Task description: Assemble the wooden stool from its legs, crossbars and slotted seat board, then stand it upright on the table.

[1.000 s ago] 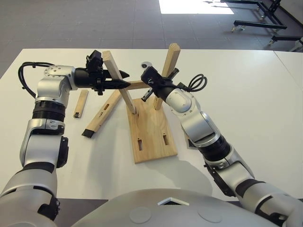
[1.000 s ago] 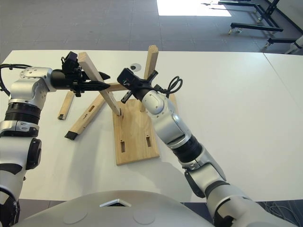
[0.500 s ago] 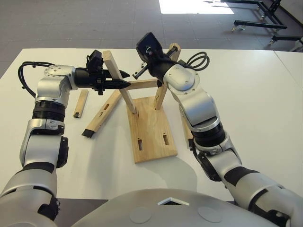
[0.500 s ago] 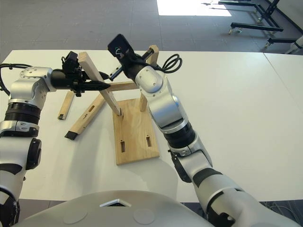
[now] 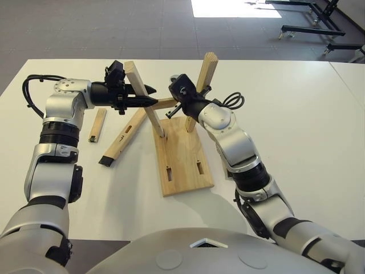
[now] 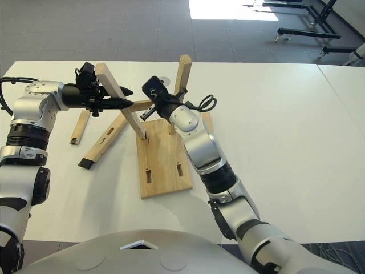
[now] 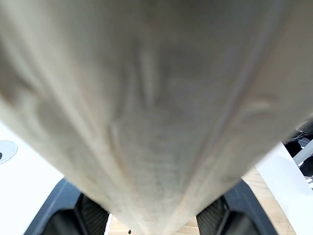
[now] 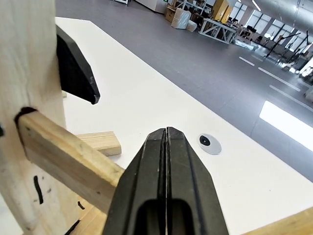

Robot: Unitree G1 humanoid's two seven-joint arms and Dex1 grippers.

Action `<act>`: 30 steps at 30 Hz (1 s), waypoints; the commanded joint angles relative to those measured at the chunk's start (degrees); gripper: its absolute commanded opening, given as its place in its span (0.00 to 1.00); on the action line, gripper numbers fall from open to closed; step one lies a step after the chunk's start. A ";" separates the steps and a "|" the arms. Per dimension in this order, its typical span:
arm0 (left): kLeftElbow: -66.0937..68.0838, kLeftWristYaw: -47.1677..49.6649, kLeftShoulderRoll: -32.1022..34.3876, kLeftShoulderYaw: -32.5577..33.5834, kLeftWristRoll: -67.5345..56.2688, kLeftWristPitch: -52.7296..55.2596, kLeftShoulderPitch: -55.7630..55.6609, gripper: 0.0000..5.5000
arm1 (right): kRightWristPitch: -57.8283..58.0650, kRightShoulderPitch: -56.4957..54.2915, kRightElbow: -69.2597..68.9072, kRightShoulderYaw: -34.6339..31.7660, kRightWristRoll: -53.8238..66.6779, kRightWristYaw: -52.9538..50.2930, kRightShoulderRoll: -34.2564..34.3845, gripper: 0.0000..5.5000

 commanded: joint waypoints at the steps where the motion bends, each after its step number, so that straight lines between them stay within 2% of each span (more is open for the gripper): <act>1: 0.49 3.32 0.73 -0.42 3.07 -0.13 0.27 0.37 | 4.97 -6.58 -2.39 -4.53 3.23 0.47 2.03 0.00; 8: 0.72 2.52 0.89 -0.76 2.78 -0.27 0.43 0.37 | 7.31 -11.97 -4.09 -6.97 5.08 -1.91 4.05 0.00; 13: 0.92 2.53 0.82 -0.69 2.75 -0.47 0.29 0.37 | 4.04 -3.77 -3.86 0.54 2.31 -2.24 0.02 0.00; 19: 0.19 2.73 1.01 -0.46 2.56 -0.40 0.97 0.37 | -4.09 7.16 4.29 9.09 -2.37 -1.94 -6.82 0.00; 23: -0.23 2.81 1.10 -0.49 2.38 -0.23 1.15 0.37 | -1.37 5.28 3.64 3.30 2.47 -1.13 -1.94 0.00; 30: -0.48 3.47 1.22 -0.45 2.41 0.35 1.41 0.37 | 9.30 -6.93 -2.67 -9.23 13.22 -0.67 6.20 0.00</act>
